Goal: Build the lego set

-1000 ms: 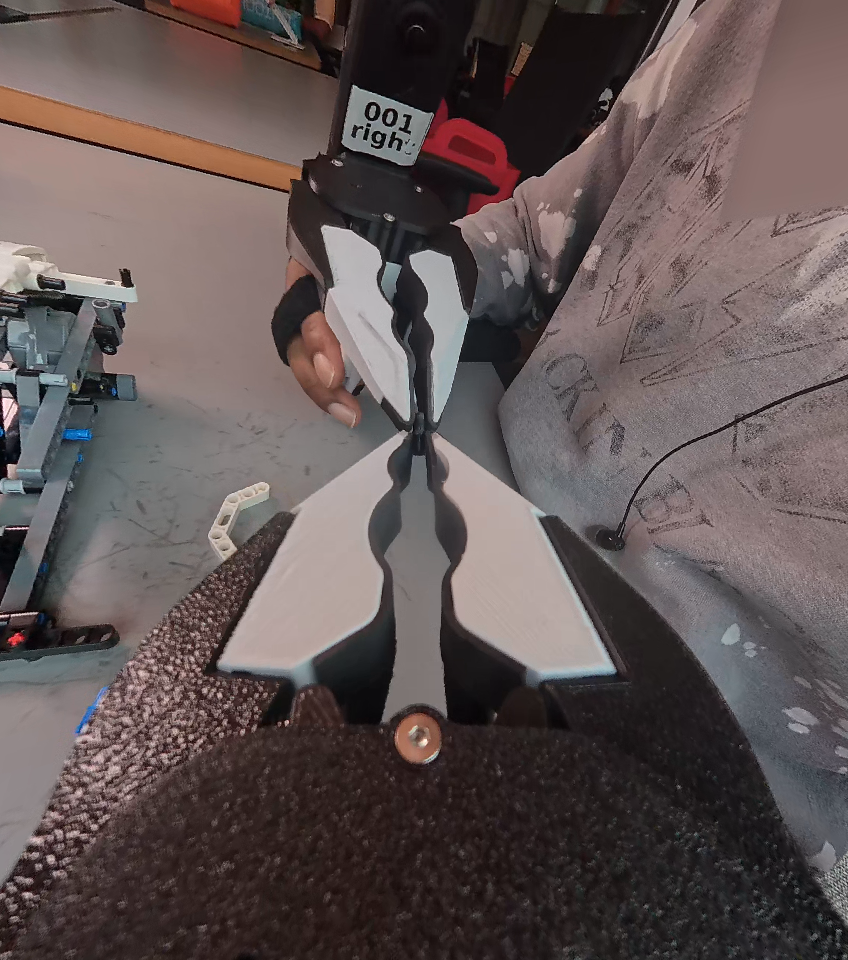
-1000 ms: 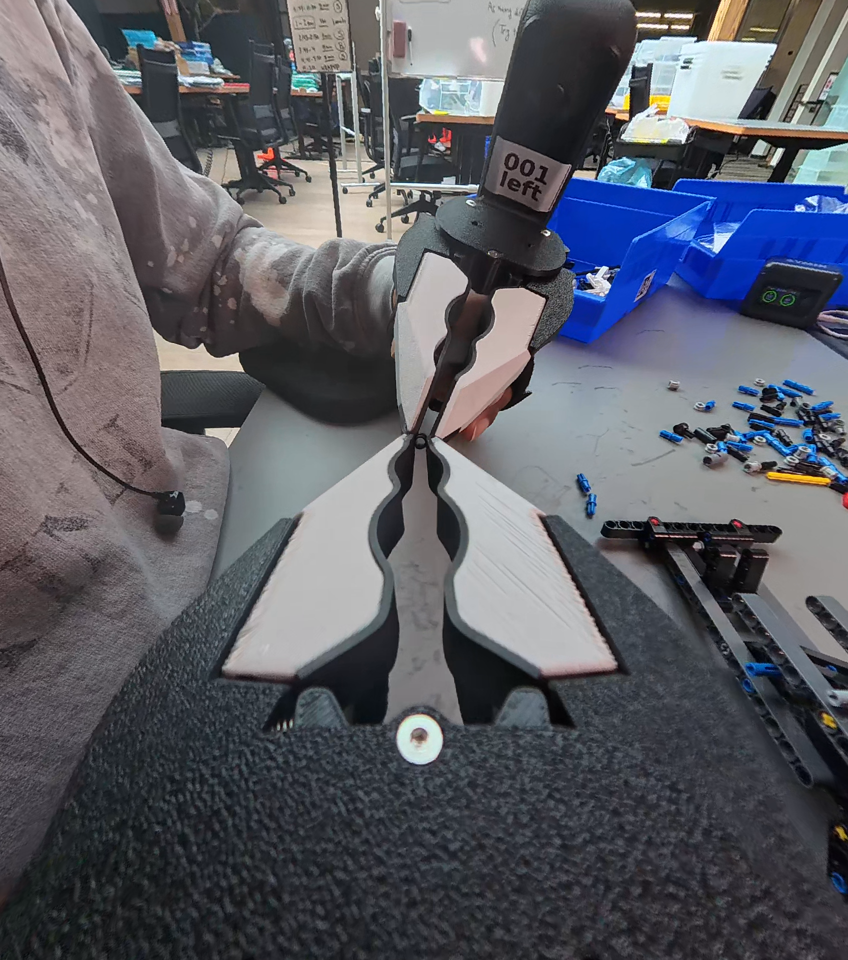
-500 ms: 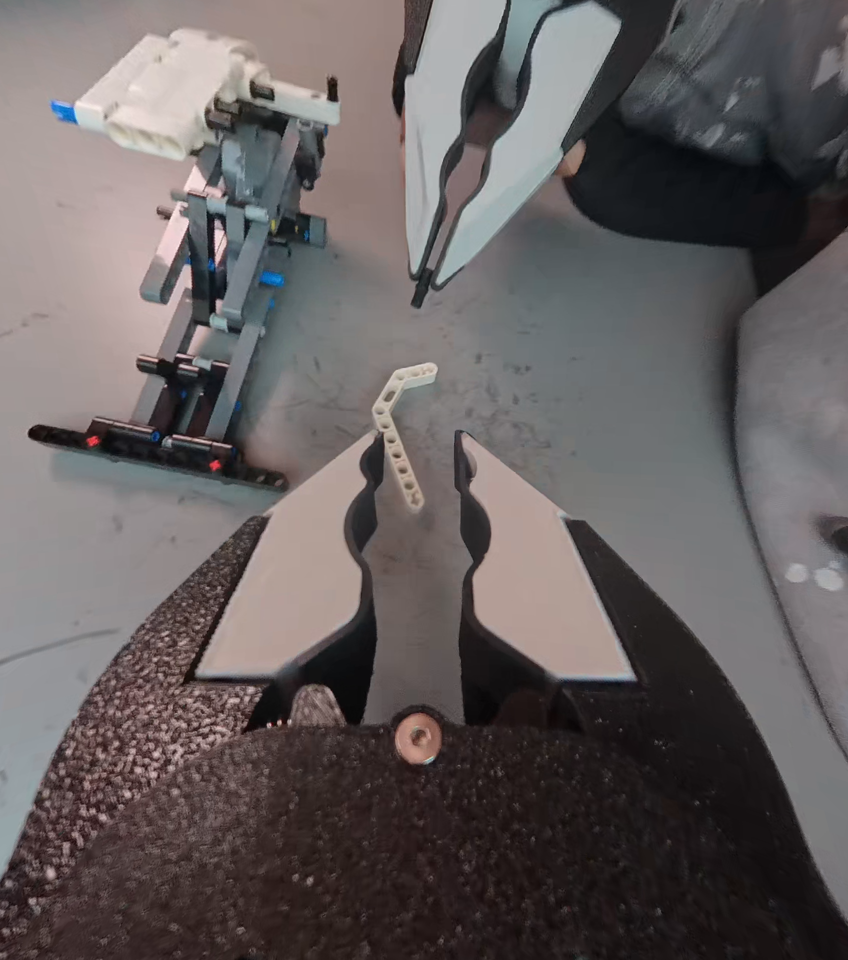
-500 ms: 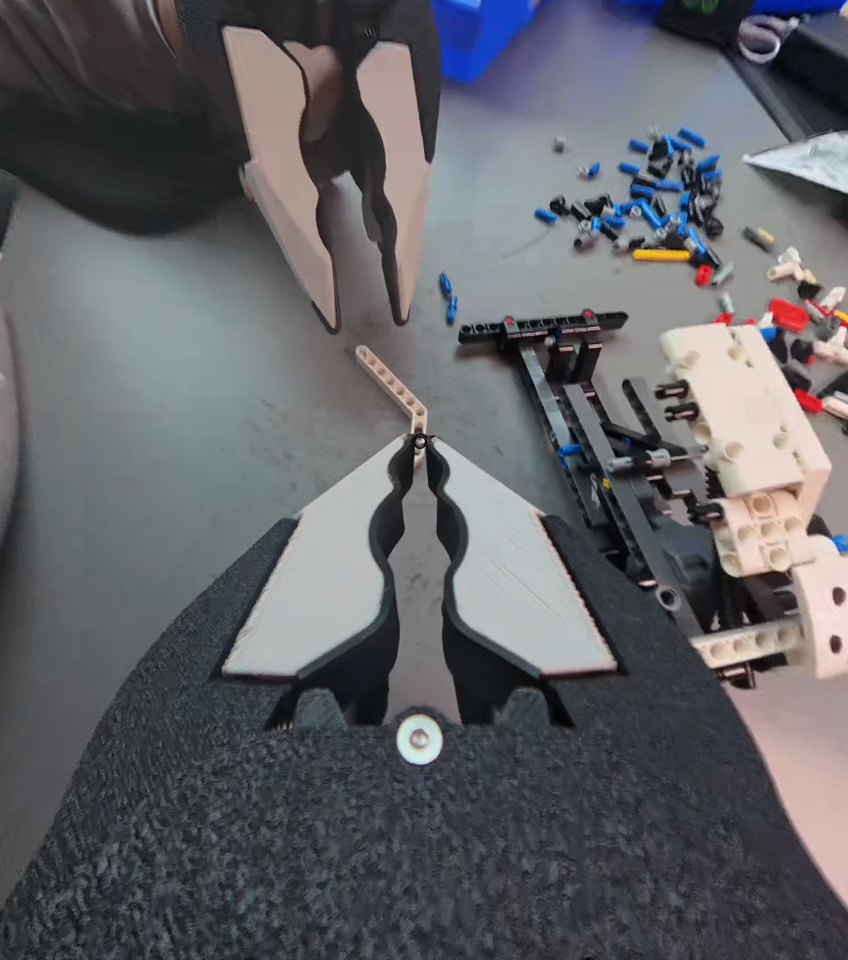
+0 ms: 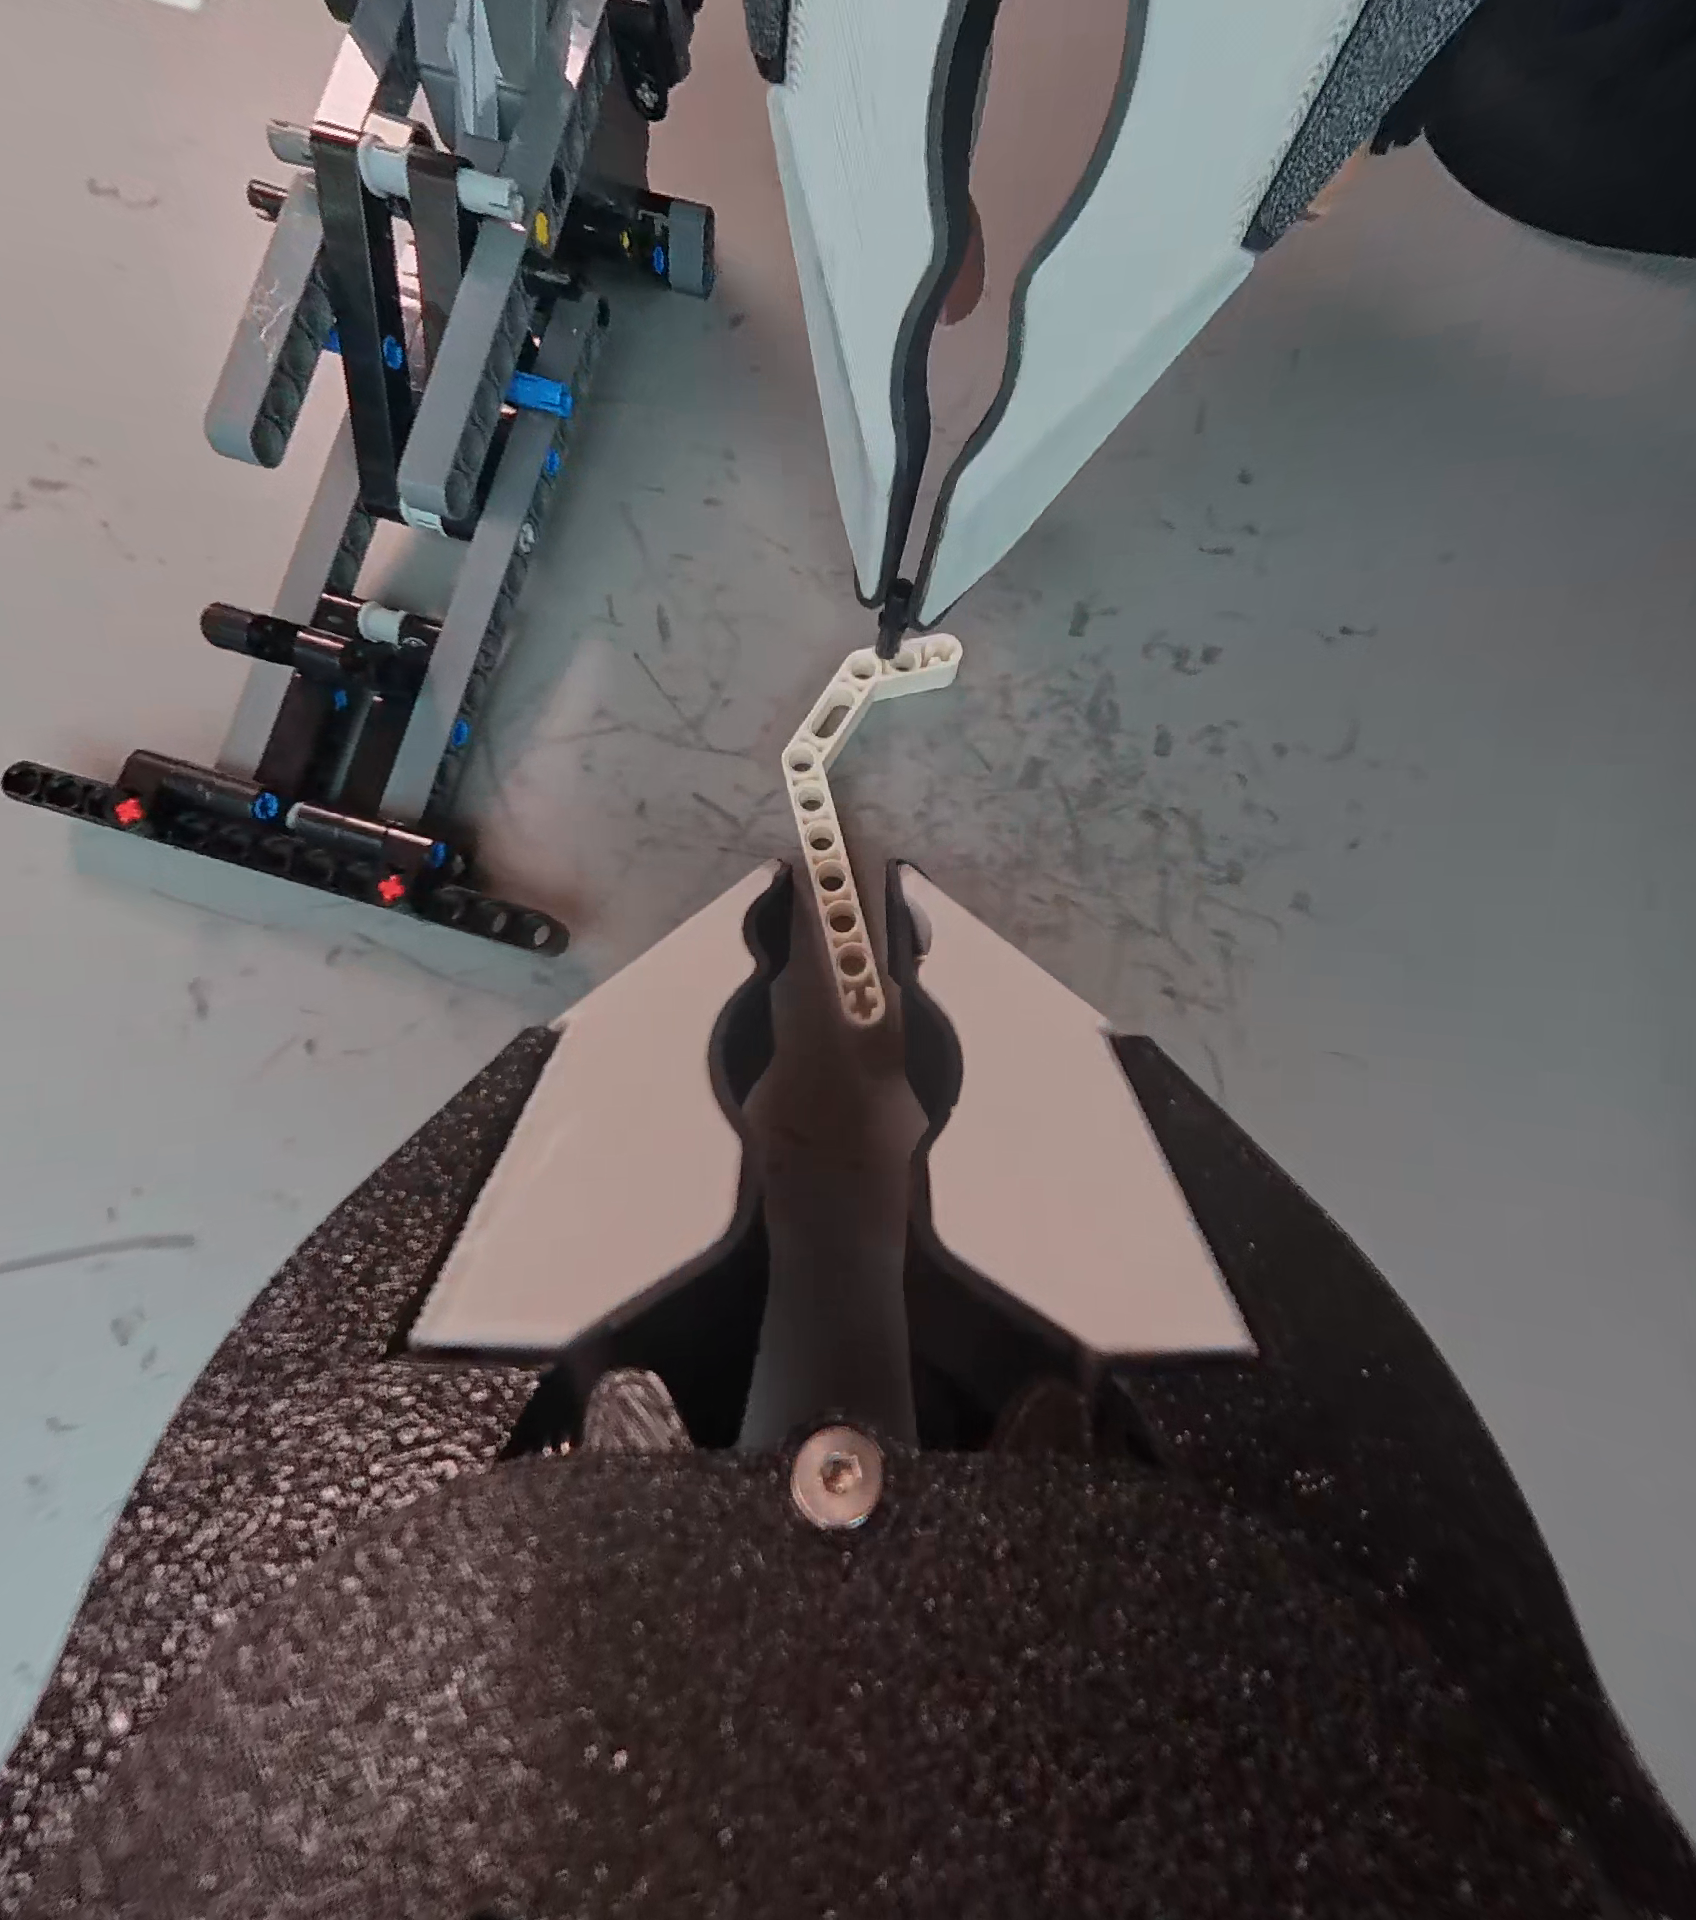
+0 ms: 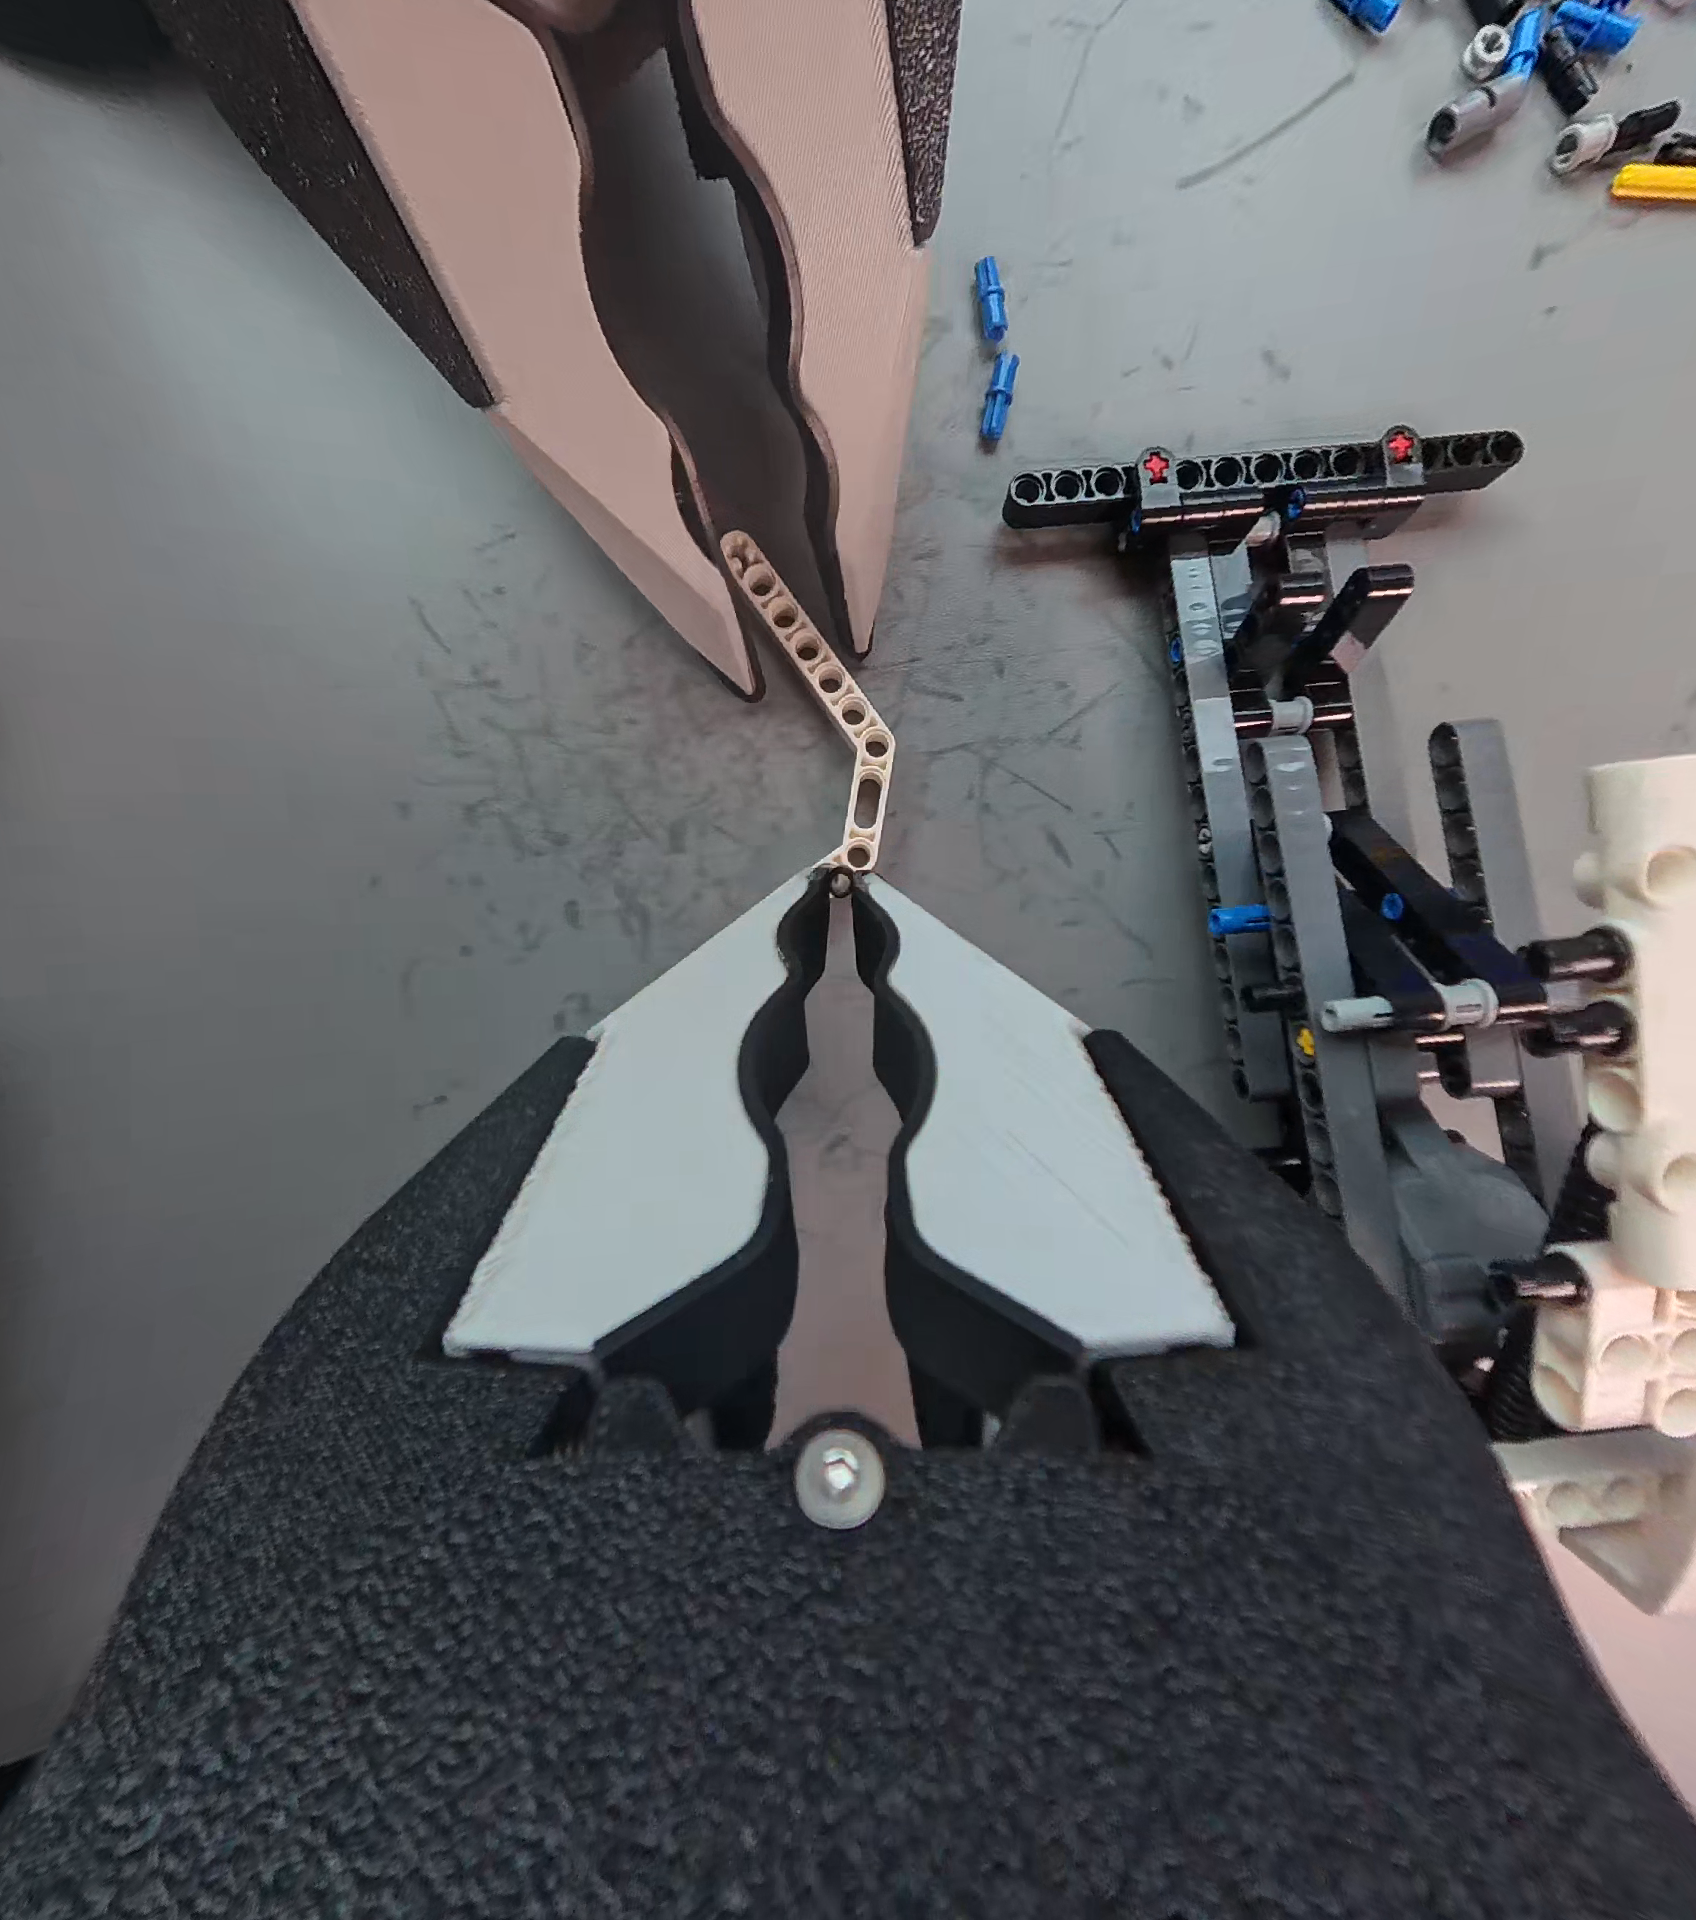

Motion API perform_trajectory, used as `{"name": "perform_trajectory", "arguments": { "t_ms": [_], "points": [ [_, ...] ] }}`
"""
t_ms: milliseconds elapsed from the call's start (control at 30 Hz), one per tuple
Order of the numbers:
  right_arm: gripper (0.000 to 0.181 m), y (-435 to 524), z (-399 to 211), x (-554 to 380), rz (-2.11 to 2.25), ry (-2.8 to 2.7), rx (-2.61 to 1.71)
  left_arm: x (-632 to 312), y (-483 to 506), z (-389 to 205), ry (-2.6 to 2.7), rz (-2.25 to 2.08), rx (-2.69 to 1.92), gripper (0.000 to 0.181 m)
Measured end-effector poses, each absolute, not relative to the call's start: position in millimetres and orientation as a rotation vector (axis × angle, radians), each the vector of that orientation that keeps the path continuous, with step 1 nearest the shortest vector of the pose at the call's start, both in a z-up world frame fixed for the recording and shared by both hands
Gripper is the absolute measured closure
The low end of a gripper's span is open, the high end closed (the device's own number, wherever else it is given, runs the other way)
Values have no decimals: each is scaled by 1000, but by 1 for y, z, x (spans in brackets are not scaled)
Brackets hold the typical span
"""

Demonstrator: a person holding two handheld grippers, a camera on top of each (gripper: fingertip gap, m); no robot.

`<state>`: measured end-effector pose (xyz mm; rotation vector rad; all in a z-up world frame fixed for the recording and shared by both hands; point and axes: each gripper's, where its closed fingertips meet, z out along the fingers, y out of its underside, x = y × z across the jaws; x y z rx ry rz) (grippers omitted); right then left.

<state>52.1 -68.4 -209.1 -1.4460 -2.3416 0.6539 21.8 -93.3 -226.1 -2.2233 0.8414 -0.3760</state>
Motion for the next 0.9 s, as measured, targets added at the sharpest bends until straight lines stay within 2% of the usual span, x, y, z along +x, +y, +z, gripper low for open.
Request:
{"name": "perform_trajectory", "arguments": {
  "t_ms": [900],
  "points": [
    [178,-66,-209,41,630,-2333,-1436,22,-94,-226,834,-352,-2219,166]
  ]
}}
